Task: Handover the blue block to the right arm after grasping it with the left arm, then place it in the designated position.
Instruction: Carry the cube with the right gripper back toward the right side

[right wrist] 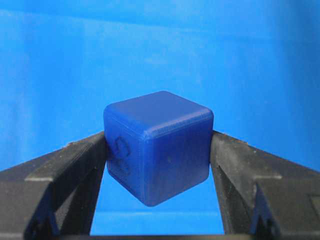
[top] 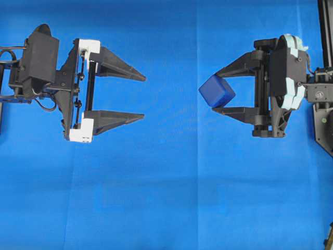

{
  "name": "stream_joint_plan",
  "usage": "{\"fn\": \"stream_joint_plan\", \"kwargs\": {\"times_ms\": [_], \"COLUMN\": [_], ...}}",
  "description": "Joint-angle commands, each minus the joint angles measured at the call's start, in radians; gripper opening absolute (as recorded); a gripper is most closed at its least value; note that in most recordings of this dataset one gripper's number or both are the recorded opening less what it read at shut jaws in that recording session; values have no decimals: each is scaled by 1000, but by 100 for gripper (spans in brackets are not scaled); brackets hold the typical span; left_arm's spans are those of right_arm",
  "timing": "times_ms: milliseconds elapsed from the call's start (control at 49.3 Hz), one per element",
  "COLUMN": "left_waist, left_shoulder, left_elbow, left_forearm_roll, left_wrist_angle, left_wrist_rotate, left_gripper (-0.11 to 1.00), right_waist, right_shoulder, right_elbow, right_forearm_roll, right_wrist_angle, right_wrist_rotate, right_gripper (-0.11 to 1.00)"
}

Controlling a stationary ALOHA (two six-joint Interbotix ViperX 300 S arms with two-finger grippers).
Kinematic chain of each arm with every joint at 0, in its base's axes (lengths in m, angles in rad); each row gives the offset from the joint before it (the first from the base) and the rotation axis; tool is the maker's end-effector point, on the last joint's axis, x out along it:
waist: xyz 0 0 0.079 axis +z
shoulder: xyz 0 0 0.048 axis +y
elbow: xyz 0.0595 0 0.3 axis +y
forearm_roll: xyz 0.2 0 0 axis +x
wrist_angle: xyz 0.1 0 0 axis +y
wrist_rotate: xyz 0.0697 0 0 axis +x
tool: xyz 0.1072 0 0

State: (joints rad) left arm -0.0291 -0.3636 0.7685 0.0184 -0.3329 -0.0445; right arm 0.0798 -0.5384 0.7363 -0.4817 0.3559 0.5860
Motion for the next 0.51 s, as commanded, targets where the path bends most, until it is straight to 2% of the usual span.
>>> {"fn": "stream_joint_plan", "kwargs": {"times_ms": [0, 487], "left_waist": [2, 0], "left_shoulder": [-8, -8], "left_elbow": [-17, -15], "left_forearm_roll": [-2, -2], "left_wrist_angle": [-5, -6], "left_wrist_rotate": [0, -2], "left_gripper": [93, 93], "right_waist": [2, 0], "right_shoulder": [-9, 14], "right_elbow": [-32, -31], "right_forearm_roll": [0, 0], "right_wrist_angle": [-3, -12], "right_wrist_rotate": [0, -2], "right_gripper": [55, 55]}}
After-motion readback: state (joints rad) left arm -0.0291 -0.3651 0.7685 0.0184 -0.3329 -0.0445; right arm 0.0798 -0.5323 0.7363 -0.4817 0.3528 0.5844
